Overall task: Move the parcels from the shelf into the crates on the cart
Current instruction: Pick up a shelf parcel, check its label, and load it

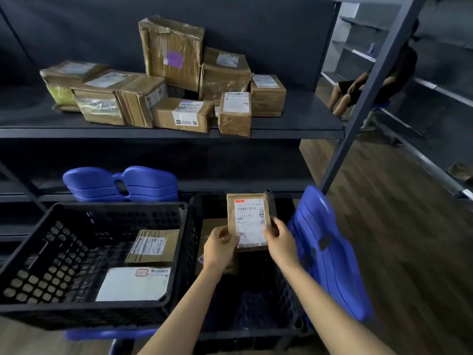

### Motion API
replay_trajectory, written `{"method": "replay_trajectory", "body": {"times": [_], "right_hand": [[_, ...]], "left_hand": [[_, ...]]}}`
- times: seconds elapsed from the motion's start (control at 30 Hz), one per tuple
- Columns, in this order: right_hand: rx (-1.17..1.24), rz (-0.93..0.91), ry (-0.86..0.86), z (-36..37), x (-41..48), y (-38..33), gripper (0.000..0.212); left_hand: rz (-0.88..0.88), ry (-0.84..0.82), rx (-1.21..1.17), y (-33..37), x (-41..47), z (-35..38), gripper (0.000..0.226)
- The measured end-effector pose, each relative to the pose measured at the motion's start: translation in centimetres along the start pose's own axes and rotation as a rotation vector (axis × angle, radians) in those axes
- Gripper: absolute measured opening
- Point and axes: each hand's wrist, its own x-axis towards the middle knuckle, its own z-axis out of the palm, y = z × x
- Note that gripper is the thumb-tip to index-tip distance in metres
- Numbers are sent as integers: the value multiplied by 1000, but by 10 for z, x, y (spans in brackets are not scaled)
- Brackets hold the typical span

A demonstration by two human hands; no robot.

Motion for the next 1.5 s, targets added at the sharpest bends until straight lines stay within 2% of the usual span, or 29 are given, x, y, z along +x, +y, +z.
{"method": "replay_trajectory", "body": {"times": [0.17, 0.23, 0.27, 0.4, 0.5, 0.53, 0.87, 1.27, 1.4, 1.5], "right_hand": [[-57, 56, -17, 15, 5, 38, 45], [-86, 84, -43, 22, 7, 57, 46], [-104, 102, -55, 25, 9, 66, 46], [-115, 136, -84, 40, 15, 103, 45], [-108, 183, -89, 49, 21, 126, 44], [-105, 195, -85, 52, 23, 133, 44], [-156, 281, -74, 78, 41, 181, 51], [-155, 345, -72, 100, 63, 221, 41], [-110, 365, -82, 107, 75, 236, 41], [-66, 363, -59, 113, 80, 245, 43]], "left_hand": [[-19, -51, 91, -27, 5, 22, 33], [-18, -59, 133, -42, 7, 31, 9], [-15, -68, 152, -49, 8, 35, 5], [-12, -120, 243, -75, 17, 52, 13], [-31, -138, 204, -91, 25, 65, 41], [-38, -144, 187, -96, 28, 69, 44], [-121, -204, 181, -140, 42, 101, 42], [-122, -324, 263, -176, 58, 124, 35], [-89, -357, 233, -181, 60, 143, 40], [-60, -357, 221, -182, 62, 153, 55]]}}
